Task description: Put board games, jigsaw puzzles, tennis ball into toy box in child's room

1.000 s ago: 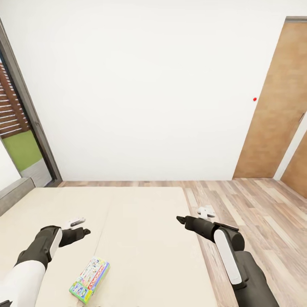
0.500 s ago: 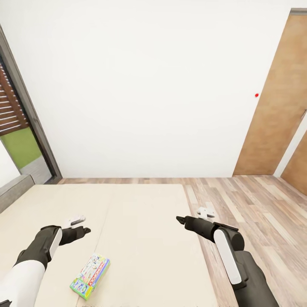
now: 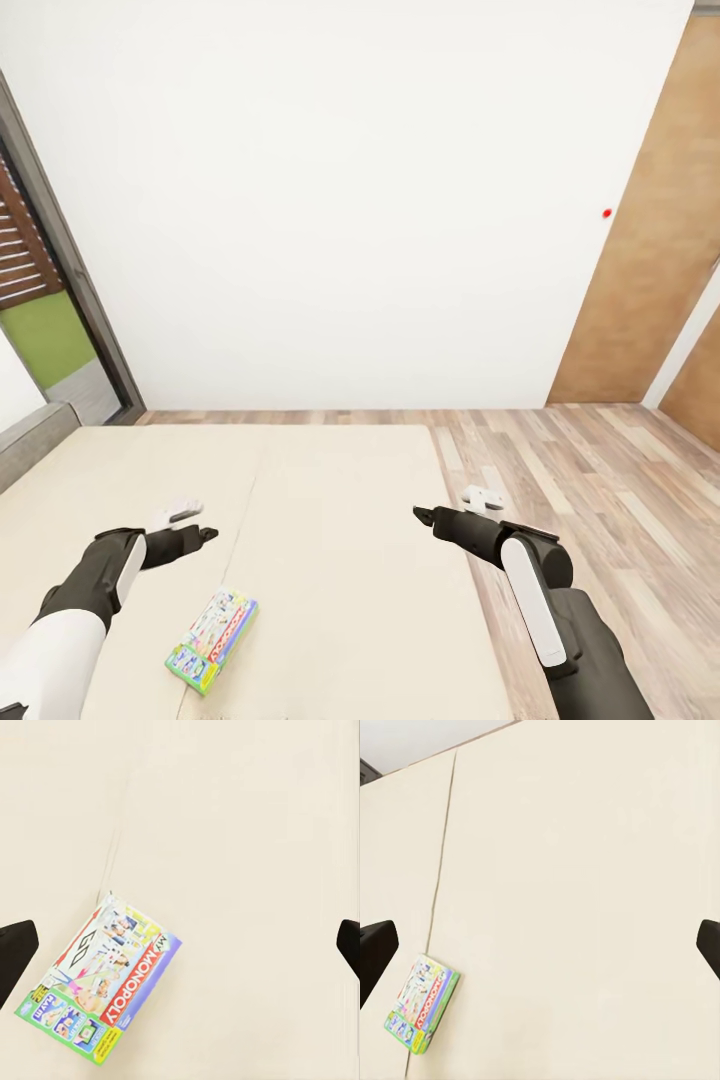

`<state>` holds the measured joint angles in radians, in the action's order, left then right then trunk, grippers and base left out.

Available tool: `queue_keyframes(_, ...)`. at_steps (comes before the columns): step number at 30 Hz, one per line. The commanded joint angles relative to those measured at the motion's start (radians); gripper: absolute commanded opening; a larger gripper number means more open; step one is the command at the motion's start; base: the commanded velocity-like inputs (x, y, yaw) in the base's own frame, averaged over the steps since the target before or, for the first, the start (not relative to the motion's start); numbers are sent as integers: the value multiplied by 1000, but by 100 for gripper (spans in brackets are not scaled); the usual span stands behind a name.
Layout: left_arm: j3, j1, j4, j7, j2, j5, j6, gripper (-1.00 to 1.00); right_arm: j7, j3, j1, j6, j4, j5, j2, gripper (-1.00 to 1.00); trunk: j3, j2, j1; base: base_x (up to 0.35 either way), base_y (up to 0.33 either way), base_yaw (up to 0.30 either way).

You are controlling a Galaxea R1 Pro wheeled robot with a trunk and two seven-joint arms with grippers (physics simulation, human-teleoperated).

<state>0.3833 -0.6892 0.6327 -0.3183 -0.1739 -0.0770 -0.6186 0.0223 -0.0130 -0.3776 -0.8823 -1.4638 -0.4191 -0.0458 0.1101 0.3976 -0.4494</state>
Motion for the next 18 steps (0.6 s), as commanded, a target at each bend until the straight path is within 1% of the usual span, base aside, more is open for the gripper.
queue_keyframes(1, 5, -1, 3, -15, 0, -9, -4, 100, 2, 0, -1, -4, -1, -3, 0, 100, 4, 2, -1, 0, 0, 0)
queue_keyframes(3, 5, -1, 7, -25, -2, -10, -3, 100, 2, 0, -1, -4, -1, -3, 0, 100, 7, 2, -1, 0, 0, 0)
queue_keyframes(9, 7, -2, 14, -37, -21, -12, -3, 100, 2, -1, -1, -5, -1, -3, 0, 100, 17, 2, -1, 0, 0, 0)
queue_keyframes(12, 7, -4, 14, -40, -36, -13, -7, 100, 2, -1, -1, -6, -1, -3, 0, 100, 22, 2, -1, 0, 0, 0)
queue_keyframes(13, 8, -7, 12, -40, -43, -13, -9, 100, 2, -1, -1, -5, -1, -3, 0, 100, 24, 2, -1, 0, 0, 0)
queue_keyframes(15, 8, -14, 10, -40, -49, -13, -10, 100, 2, -1, -1, -6, -1, -3, 0, 100, 27, 2, -1, 0, 0, 0)
queue_keyframes(18, 8, -46, 7, -41, -56, -13, -17, 100, 2, -1, -1, -6, -1, -4, 0, 100, 32, 2, -1, 0, 0, 0)
